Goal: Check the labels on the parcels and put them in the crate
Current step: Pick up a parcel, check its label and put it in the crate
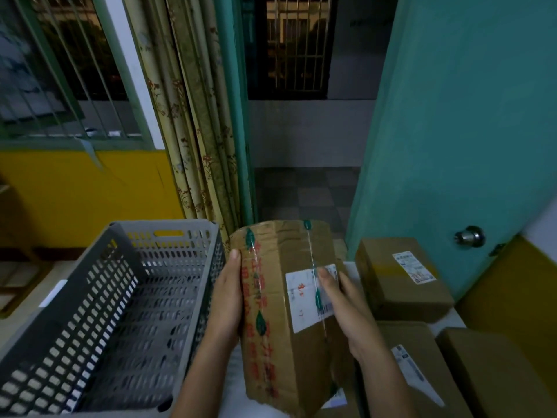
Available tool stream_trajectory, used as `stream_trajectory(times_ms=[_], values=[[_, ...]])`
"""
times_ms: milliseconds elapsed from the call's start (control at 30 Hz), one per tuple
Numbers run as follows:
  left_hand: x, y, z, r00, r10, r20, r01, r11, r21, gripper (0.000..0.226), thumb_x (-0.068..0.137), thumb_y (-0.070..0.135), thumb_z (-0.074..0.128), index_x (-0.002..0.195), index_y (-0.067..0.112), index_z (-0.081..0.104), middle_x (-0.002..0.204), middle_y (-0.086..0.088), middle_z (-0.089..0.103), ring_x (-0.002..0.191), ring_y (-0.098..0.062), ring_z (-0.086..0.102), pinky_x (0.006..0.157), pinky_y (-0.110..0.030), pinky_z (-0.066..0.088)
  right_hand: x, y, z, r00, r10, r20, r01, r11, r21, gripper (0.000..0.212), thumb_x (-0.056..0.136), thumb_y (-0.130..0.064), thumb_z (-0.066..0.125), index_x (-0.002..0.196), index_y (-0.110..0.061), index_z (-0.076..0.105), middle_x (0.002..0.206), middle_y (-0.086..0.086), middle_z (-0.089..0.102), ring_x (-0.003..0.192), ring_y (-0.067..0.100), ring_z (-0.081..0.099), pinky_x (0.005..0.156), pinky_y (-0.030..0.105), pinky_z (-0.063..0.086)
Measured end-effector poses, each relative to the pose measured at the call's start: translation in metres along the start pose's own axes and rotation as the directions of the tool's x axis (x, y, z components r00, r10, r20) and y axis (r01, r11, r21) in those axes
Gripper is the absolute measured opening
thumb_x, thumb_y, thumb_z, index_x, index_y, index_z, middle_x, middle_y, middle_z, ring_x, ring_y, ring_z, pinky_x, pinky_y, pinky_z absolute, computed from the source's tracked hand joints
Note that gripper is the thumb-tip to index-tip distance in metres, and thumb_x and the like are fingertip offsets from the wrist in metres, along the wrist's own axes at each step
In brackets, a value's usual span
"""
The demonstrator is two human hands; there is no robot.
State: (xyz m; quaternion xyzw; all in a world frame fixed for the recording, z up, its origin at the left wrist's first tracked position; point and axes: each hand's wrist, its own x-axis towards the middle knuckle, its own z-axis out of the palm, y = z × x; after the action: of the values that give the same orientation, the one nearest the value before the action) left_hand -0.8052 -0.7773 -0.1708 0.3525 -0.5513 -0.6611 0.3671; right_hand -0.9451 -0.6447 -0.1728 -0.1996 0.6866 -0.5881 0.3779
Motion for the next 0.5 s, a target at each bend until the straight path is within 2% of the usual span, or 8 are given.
stream_trajectory(times_ms=[100,167,233,300,333,400,500], values=[[-0.001,-0.003,-0.004,0.998,0.061,-0.013,-0.058,0.986,0.157,0.059,0.087,0.071,0.043,0.135,0.040,0.055,0.118,0.019,0.062,0.116,-0.010,0.062,0.083,-0.021,0.049,0.002,0.001,0.001,0.997,-0.022,-0.074,0.029,0.995,0.094,0.036,0.093,-0.052,0.061,0.112,-0.023,0.067,0.093,0.002,0.079,0.087,0.019,0.077,0.078,0.039,0.060],[-0.007,-0.003,-0.004,0.990,0.046,0.130,-0.072,0.978,0.196,0.067,0.084,0.067,0.056,0.145,0.049,0.037,0.120,0.034,0.048,0.107,0.010,0.056,0.072,-0.006,0.046,0.007,0.001,0.001,0.985,-0.029,-0.170,0.051,0.991,0.123,0.031,0.094,-0.053,0.061,0.107,-0.025,0.067,0.089,0.000,0.079,0.082,0.017,0.077,0.073,0.037,0.060],[-0.013,-0.008,-0.005,0.958,0.015,0.286,-0.075,0.977,0.201,0.087,0.077,0.068,0.073,0.148,0.057,0.024,0.124,0.043,0.043,0.103,0.018,0.057,0.073,-0.008,0.051,0.011,0.001,0.001,0.972,-0.033,-0.231,0.063,0.990,0.124,0.033,0.094,-0.056,0.059,0.108,-0.028,0.067,0.089,-0.001,0.079,0.080,0.015,0.077,0.073,0.036,0.061],[-0.015,-0.016,-0.005,0.927,0.016,0.376,-0.101,0.973,0.208,0.096,0.068,0.062,0.077,0.144,0.064,0.019,0.124,0.054,0.043,0.113,0.023,0.053,0.085,-0.014,0.054,0.013,0.003,0.001,0.966,-0.028,-0.256,0.063,0.990,0.130,0.034,0.094,-0.058,0.057,0.109,-0.030,0.066,0.090,-0.003,0.079,0.080,0.013,0.077,0.073,0.036,0.061],[-0.015,-0.018,-0.004,0.926,0.025,0.376,-0.114,0.970,0.217,0.097,0.067,0.059,0.079,0.142,0.067,0.019,0.125,0.056,0.042,0.118,0.022,0.050,0.091,-0.018,0.054,0.014,0.004,0.002,0.965,-0.031,-0.259,0.065,0.990,0.126,0.034,0.094,-0.059,0.056,0.109,-0.030,0.066,0.090,-0.004,0.079,0.079,0.011,0.076,0.071,0.035,0.060],[-0.013,-0.021,-0.002,0.944,0.040,0.328,-0.105,0.978,0.183,0.101,0.069,0.057,0.084,0.147,0.065,0.019,0.133,0.048,0.042,0.124,0.012,0.052,0.095,-0.026,0.057,0.013,0.005,0.003,0.971,-0.037,-0.236,0.065,0.992,0.112,0.033,0.095,-0.057,0.055,0.113,-0.032,0.065,0.091,-0.008,0.079,0.080,0.007,0.076,0.073,0.034,0.059],[-0.006,-0.020,-0.005,0.982,0.002,0.188,-0.014,0.998,0.064,0.105,0.073,0.055,0.085,0.156,0.053,0.021,0.139,0.029,0.048,0.121,-0.005,0.060,0.089,-0.030,0.060,0.010,0.007,-0.003,0.987,-0.067,-0.146,0.088,0.986,0.140,0.034,0.093,-0.049,0.064,0.126,-0.047,0.057,0.110,-0.013,0.075,0.101,0.011,0.072,0.091,0.044,0.059]])
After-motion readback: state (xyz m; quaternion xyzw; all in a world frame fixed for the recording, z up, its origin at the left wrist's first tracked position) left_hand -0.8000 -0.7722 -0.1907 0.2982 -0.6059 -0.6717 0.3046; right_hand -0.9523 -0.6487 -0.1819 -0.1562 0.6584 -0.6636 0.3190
